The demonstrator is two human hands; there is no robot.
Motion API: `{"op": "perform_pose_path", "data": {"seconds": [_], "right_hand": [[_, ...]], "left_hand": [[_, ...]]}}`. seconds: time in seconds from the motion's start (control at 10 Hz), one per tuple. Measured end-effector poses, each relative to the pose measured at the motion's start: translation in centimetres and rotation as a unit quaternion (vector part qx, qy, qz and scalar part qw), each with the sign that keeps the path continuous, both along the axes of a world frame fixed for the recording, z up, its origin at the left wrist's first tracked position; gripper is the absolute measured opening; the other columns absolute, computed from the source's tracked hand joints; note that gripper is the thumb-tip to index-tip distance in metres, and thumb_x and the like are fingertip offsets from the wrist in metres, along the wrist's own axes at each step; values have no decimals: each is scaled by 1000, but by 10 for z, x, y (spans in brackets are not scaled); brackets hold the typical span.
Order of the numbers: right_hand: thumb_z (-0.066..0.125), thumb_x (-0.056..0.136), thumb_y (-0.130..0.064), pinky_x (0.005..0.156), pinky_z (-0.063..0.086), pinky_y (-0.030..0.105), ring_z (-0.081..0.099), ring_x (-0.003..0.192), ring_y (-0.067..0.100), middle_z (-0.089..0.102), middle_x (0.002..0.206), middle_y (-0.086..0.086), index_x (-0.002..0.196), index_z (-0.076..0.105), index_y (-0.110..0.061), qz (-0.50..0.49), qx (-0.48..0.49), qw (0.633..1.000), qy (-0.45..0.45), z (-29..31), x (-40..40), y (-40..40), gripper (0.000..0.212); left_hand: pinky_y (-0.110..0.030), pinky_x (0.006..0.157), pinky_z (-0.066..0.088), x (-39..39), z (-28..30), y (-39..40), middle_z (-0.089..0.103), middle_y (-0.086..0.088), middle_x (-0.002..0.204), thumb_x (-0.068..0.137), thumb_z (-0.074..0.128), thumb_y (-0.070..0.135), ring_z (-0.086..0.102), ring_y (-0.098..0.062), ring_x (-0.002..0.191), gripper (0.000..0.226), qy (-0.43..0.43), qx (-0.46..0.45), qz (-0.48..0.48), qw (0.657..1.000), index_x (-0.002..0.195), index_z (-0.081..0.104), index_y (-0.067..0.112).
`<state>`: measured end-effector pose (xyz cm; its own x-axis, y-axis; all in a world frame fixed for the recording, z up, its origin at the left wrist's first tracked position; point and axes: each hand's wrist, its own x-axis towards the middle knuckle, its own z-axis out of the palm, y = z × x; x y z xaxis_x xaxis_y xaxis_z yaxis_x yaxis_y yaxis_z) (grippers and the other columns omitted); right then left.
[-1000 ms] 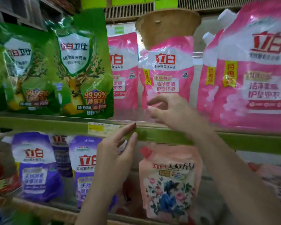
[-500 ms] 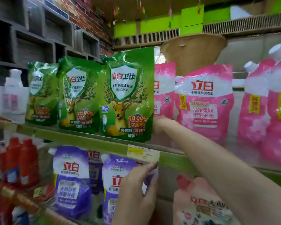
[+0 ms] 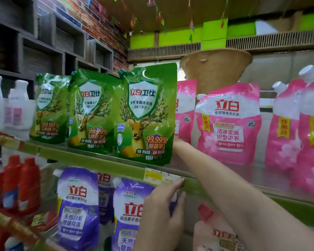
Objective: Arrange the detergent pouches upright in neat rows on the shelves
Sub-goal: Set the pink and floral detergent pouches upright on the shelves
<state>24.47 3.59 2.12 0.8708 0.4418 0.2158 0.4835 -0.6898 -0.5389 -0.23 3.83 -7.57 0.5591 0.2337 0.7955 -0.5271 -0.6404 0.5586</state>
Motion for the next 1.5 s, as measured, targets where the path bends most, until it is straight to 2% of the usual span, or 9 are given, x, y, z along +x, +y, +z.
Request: {"op": "perform_pose_path", "data": {"seconds": [0.1,0.2,0.3,0.5,0.8,0.9,1.1,1.2,1.5], "right_hand": [[45,95,-21,95,44,33,53,109,23,56,123,7,128,50,-8,28,-164,984,-69,19,-41,-20,36],[42,96,-25,103,42,38,48,123,25,47,140,8,139,39,-14,44,-117,991,-52,32,-83,-54,44],[49,93,-31,110,36,39,43,130,18,43,144,3,143,33,-19,43,29,992,-113,18,-133,-99,53],[68,73,-48,73,58,22,68,98,6,71,108,-13,109,59,-49,44,436,899,5,-92,-260,-204,36],[67,82,-13,68,56,34,71,87,25,74,98,1,95,67,-26,-266,564,774,113,-214,-258,-289,19],[68,81,-12,69,56,33,70,90,25,71,100,2,102,66,-25,-294,544,780,101,-221,-259,-314,24],[60,86,-2,61,51,28,65,80,24,69,87,6,93,62,-18,-342,522,779,63,-224,-265,-401,18],[60,87,-6,74,48,34,63,83,22,67,85,1,92,60,-21,-368,474,799,32,-220,-260,-463,16],[52,92,-19,73,40,28,61,100,32,64,115,21,114,59,-4,-456,173,872,39,-225,-209,-612,28]], "left_hand": [[1,79,38,-1,2,-5,73,0,97,78,58,24,59,1,90,35,4,6,-13,1000,111,68,21],[-8,86,44,-3,6,-14,71,4,105,81,55,24,59,2,96,35,9,-4,-45,999,114,67,17],[-11,89,47,-7,5,-28,66,17,107,82,55,26,60,8,100,37,19,-50,-81,995,116,65,21],[-3,66,46,-9,-24,-60,69,16,99,86,59,22,64,10,85,24,43,-214,-177,960,109,65,25],[-31,84,53,-13,-90,-140,71,8,99,89,56,12,66,-14,99,24,168,-256,-258,916,88,66,34],[-15,69,51,-4,-96,-157,72,19,76,90,54,13,66,3,79,29,199,-245,-266,911,77,64,37],[-48,89,52,23,-124,-235,71,-12,93,88,59,14,66,-28,94,14,297,-258,-271,879,80,65,24],[-39,73,54,41,-137,-294,69,-1,76,89,58,17,66,-20,79,20,370,-226,-287,854,71,66,20],[-27,61,47,114,-162,-405,64,-14,75,90,56,18,60,-20,65,21,489,-222,-254,804,82,65,1]]}}
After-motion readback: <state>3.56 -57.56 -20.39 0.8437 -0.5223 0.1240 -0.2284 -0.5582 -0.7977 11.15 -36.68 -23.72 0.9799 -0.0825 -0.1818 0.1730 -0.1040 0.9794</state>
